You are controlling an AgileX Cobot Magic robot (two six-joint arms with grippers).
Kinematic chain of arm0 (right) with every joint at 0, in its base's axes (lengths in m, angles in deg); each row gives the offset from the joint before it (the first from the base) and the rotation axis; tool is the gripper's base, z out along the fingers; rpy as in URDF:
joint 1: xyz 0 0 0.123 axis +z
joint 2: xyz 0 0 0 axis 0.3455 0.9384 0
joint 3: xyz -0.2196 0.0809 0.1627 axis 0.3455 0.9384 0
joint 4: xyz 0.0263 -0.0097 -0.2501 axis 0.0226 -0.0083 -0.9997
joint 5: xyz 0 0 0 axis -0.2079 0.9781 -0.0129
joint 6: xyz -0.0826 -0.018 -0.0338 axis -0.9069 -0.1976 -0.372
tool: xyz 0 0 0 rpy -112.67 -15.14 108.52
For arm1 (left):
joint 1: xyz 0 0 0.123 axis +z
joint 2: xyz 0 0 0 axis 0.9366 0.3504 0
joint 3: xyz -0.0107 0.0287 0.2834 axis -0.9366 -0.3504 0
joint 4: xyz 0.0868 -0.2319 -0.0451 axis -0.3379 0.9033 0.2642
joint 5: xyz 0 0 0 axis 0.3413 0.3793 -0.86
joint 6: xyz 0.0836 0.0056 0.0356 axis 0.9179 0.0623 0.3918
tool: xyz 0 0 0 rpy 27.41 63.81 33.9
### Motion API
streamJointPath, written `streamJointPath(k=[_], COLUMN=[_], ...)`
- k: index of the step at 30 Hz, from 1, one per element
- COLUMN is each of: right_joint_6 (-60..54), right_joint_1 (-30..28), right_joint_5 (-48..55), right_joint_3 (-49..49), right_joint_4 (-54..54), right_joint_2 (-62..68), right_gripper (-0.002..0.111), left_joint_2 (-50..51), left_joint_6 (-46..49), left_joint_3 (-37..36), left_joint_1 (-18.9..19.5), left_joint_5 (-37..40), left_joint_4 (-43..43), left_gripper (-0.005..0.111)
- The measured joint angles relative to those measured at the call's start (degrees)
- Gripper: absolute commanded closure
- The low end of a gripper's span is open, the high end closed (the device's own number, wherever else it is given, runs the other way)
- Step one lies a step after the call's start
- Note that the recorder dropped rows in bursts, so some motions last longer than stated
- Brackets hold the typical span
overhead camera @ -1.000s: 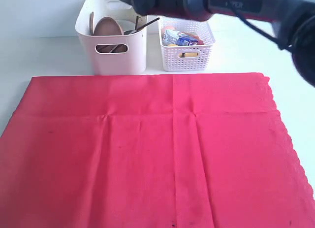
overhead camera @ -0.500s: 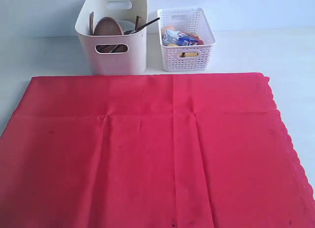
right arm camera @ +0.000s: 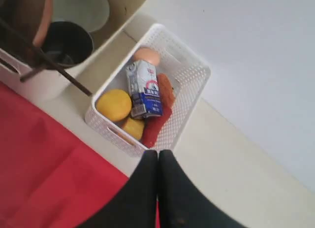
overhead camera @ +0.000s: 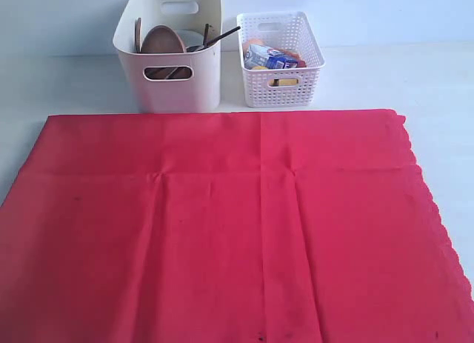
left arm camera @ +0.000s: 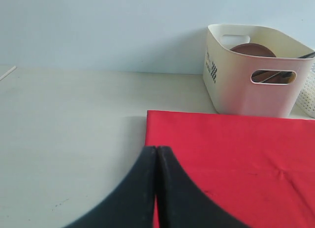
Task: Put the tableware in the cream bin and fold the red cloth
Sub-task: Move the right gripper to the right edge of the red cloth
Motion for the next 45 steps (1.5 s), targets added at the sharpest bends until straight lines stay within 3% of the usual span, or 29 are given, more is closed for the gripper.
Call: streamJointPath(k=[3, 7, 11, 15, 19, 25, 33, 40, 45], right_joint_6=[1.81, 3.95, 4.32, 4.4, 4.55, 4.66, 4.79, 6.94, 16.4], right_joint_1=[-0.63, -6.14, -17.98, -29.66, -35.38, -35.64, -35.64, -35.64, -35.64], right_joint_5=[-0.9, -4.4, -5.56, -15.05, -25.65, -46.43, -63.55, -66.18, -66.18], right_joint_3=[6.37, 14.82, 20.81, 30.69, 40.7, 56.02, 69.36, 71.48, 71.48], right_joint_4=[-2.7, -2.65, 1.67, 10.35, 18.74, 30.43, 35.24, 35.9, 35.9], right_joint_2=[-3.31, -8.69, -11.21, -11.21, -11.21, -11.21, -11.21, -11.21, -11.21], right_gripper=[0.108, 0.108, 0.108, 0.108, 0.108, 0.108, 0.108, 0.108, 0.108], left_joint_2=[0.0, 0.0, 0.0, 0.0, 0.0, 0.0, 0.0, 0.0, 0.0], left_joint_6=[0.0, 0.0, 0.0, 0.0, 0.0, 0.0, 0.0, 0.0, 0.0], left_joint_3=[0.0, 0.0, 0.0, 0.0, 0.0, 0.0, 0.0, 0.0, 0.0], left_joint_1=[0.0, 0.0, 0.0, 0.0, 0.0, 0.0, 0.0, 0.0, 0.0], left_joint_5=[0.0, 0.0, 0.0, 0.0, 0.0, 0.0, 0.0, 0.0, 0.0], left_joint_4=[0.0, 0.0, 0.0, 0.0, 0.0, 0.0, 0.0, 0.0, 0.0], left_gripper=[0.104, 0.104, 0.104, 0.104, 0.104, 0.104, 0.104, 0.104, 0.104])
